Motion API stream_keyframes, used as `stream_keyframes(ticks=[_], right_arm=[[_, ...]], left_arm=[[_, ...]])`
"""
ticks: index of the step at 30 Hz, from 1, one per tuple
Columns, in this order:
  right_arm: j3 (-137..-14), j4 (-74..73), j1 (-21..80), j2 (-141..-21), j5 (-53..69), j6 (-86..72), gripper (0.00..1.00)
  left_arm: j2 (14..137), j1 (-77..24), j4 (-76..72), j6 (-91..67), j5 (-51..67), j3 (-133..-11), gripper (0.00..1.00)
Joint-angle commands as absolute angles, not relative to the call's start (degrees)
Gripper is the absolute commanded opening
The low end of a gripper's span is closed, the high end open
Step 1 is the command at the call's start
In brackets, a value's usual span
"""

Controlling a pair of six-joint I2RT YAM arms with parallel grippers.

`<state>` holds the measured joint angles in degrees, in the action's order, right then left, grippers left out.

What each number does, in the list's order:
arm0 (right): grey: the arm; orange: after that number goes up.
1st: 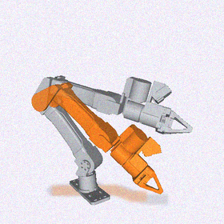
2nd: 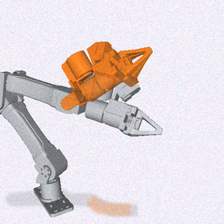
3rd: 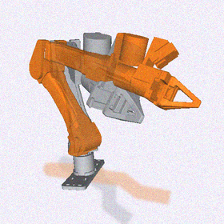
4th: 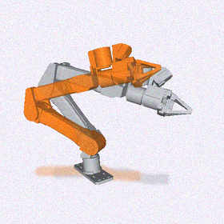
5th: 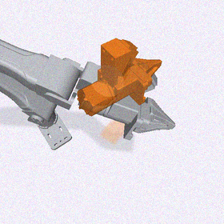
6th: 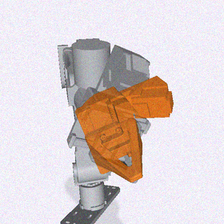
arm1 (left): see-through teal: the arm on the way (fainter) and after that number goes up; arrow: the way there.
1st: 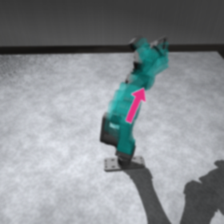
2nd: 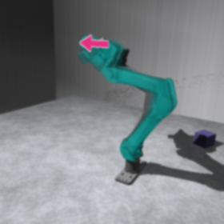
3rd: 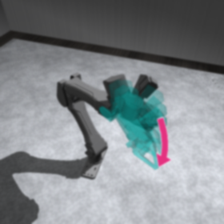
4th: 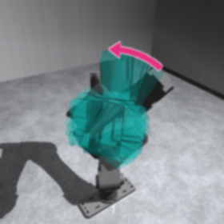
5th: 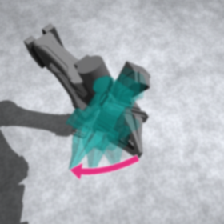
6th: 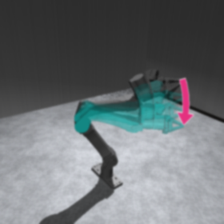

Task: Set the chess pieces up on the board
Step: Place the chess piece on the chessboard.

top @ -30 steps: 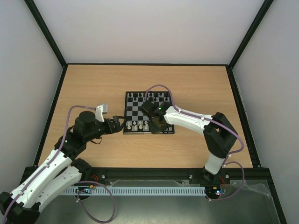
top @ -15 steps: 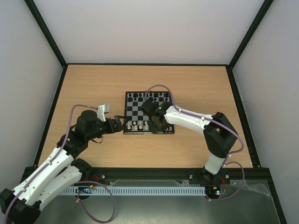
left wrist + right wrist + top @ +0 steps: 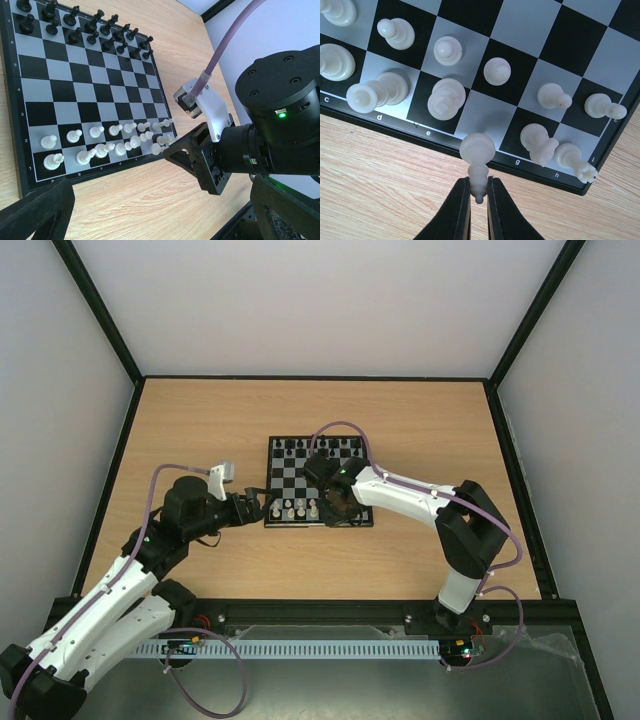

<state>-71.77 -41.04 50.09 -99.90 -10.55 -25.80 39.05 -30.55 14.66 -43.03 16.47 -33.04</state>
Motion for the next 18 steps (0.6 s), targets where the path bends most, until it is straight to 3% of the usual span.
stream_keyframes(ticks=[1, 18], right_arm=[[-72.8, -43.7, 49.7, -99.8, -10.3, -24.8, 0.05], [-73.3, -44.0, 49.3, -101.2, -9.7, -23.9, 0.05]], left_arm=[[38.5, -30.2, 14.1, -42.6, 17.0, -33.0, 0.99], [38.1, -30.2, 14.4, -42.6, 17.0, -33.0, 0.99]])
